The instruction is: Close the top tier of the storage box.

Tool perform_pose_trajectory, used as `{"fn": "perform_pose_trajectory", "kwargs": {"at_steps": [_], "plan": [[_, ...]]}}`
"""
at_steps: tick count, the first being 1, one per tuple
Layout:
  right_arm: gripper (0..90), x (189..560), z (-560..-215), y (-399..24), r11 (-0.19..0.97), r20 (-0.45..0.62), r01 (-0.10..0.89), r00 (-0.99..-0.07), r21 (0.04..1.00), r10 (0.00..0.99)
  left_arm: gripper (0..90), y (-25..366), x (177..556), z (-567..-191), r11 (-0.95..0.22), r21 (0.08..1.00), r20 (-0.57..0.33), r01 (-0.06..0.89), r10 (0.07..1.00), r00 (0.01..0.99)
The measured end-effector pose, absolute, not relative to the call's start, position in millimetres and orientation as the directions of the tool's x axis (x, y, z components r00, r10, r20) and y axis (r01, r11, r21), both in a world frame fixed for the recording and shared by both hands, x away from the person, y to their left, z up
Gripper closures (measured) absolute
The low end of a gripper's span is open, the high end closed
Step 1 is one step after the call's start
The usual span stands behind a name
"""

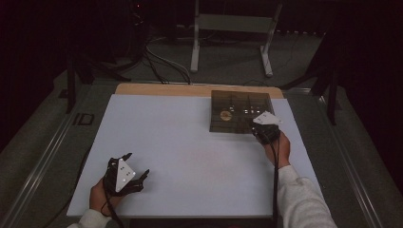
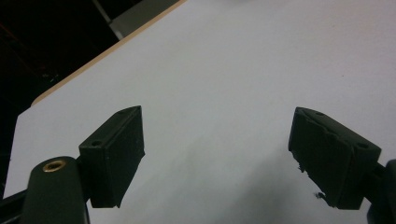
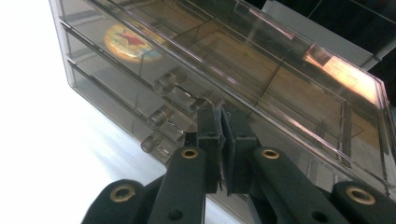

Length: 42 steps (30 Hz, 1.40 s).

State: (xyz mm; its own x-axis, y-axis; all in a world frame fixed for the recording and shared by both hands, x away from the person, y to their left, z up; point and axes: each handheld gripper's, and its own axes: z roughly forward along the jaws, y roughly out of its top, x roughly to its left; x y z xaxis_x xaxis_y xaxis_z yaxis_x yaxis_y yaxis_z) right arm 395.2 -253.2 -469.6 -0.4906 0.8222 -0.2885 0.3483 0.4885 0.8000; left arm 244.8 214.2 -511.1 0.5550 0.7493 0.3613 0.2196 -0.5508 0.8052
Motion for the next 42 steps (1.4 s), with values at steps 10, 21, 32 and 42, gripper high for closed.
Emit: {"fn": "perform_pose_trajectory", "kwargs": {"at_steps": [10,21,32,42], "plan": [[83.9,387,-463,-257,0.437,-0.246,0.323,-0.491,0.839,0.836,19.9,214,245,-511,-0.551,0.804,0.360,0.222,0.749,0.555],[65.3,380,-469,-255,0.394,-0.211,0.311,-0.486,0.865,0.848,19.9,214,245,-511,-0.553,0.804,0.364,0.220,0.750,0.552],[34.9,377,-470,-256,0.319,-0.137,0.324,-0.477,0.891,0.868,19.9,214,246,-513,-0.555,0.800,0.362,0.226,0.748,0.556],[23.4,373,-468,-253,0.273,-0.106,0.320,-0.455,0.907,0.884,19.9,215,246,-513,-0.557,0.800,0.363,0.224,0.746,0.558]]}}
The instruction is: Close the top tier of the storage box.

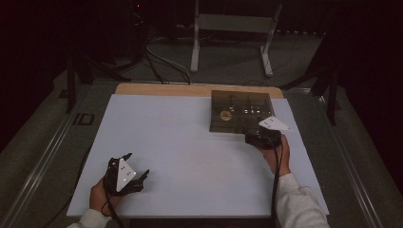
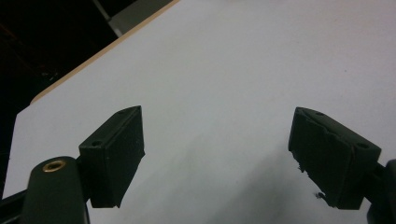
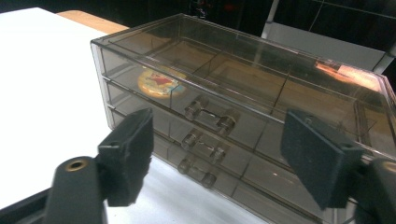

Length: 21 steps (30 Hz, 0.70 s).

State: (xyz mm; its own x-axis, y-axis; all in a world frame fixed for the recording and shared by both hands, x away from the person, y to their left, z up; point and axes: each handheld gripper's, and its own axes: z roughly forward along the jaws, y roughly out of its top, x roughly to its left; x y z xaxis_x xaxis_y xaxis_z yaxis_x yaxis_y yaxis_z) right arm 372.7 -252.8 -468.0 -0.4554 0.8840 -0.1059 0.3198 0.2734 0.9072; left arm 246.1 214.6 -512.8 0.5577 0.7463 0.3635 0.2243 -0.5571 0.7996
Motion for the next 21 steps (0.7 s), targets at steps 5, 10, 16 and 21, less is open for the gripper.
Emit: {"fn": "perform_pose_trajectory", "kwargs": {"at_steps": [5,10,16,21], "plan": [[20.2,372,-468,-253,0.261,-0.095,0.326,-0.447,0.909,0.890,19.9,214,246,-513,-0.558,0.799,0.364,0.224,0.746,0.558],[15.8,368,-465,-252,0.246,-0.086,0.317,-0.444,0.916,0.892,19.9,214,246,-513,-0.559,0.798,0.364,0.224,0.744,0.560],[15.0,365,-463,-252,0.248,-0.086,0.314,-0.450,0.916,0.889,19.9,214,246,-513,-0.562,0.796,0.366,0.223,0.741,0.562],[14.8,362,-462,-251,0.256,-0.099,0.316,-0.437,0.914,0.894,19.9,214,246,-512,-0.561,0.797,0.366,0.222,0.742,0.561]]}}
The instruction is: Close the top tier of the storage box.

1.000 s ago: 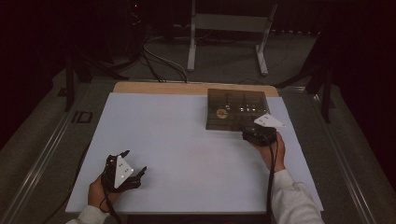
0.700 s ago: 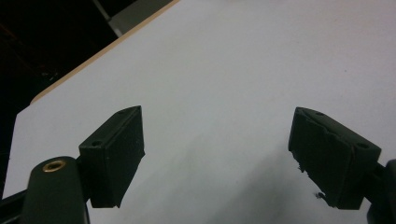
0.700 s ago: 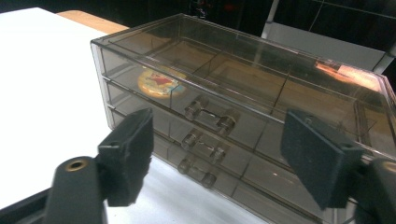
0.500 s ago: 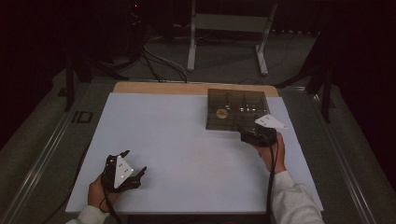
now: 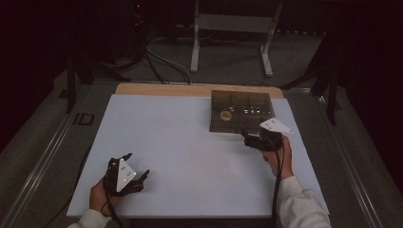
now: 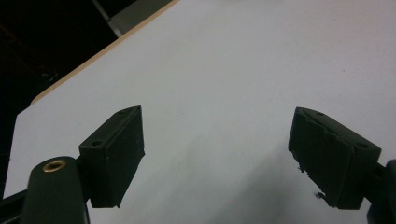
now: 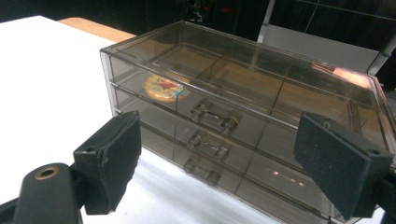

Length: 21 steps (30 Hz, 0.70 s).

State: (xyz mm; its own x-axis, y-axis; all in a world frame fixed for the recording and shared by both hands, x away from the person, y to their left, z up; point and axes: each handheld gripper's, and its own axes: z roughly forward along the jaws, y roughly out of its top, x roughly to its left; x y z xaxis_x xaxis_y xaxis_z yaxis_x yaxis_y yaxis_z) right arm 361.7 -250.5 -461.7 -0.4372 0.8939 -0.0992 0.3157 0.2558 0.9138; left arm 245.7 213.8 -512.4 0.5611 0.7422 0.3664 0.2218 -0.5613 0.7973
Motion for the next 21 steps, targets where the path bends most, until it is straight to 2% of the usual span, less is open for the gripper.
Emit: {"fn": "perform_pose_trajectory", "kwargs": {"at_steps": [13,21], "plan": [[15.1,354,-459,-250,0.257,-0.112,0.306,-0.421,0.917,0.900,19.9,214,246,-513,-0.562,0.797,0.366,0.224,0.742,0.561],[15.1,349,-455,-247,0.256,-0.108,0.287,-0.446,0.923,0.888,19.9,214,246,-512,-0.560,0.797,0.364,0.224,0.743,0.562]]}}
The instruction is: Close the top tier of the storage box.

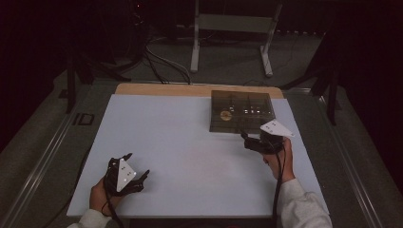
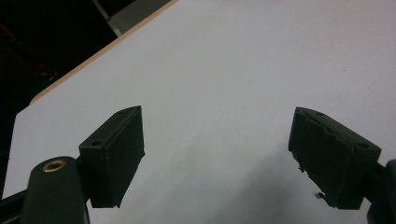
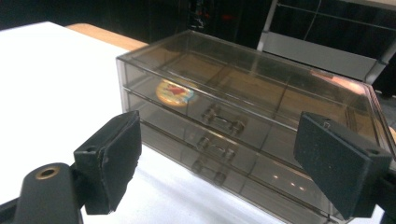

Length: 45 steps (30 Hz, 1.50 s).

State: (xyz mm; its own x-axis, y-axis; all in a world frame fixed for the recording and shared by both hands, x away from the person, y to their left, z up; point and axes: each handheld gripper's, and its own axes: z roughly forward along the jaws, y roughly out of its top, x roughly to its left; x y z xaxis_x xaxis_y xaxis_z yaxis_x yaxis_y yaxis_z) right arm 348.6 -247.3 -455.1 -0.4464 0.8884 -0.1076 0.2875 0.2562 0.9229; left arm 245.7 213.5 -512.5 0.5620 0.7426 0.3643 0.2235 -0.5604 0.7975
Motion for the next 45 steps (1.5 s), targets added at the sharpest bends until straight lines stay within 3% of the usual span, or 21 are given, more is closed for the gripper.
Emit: {"fn": "perform_pose_trajectory", "kwargs": {"at_steps": [45], "plan": [[15.3,316,-444,-247,0.278,-0.121,0.242,-0.513,0.929,0.850,19.9,212,245,-512,-0.563,0.797,0.367,0.220,0.740,0.563]]}}
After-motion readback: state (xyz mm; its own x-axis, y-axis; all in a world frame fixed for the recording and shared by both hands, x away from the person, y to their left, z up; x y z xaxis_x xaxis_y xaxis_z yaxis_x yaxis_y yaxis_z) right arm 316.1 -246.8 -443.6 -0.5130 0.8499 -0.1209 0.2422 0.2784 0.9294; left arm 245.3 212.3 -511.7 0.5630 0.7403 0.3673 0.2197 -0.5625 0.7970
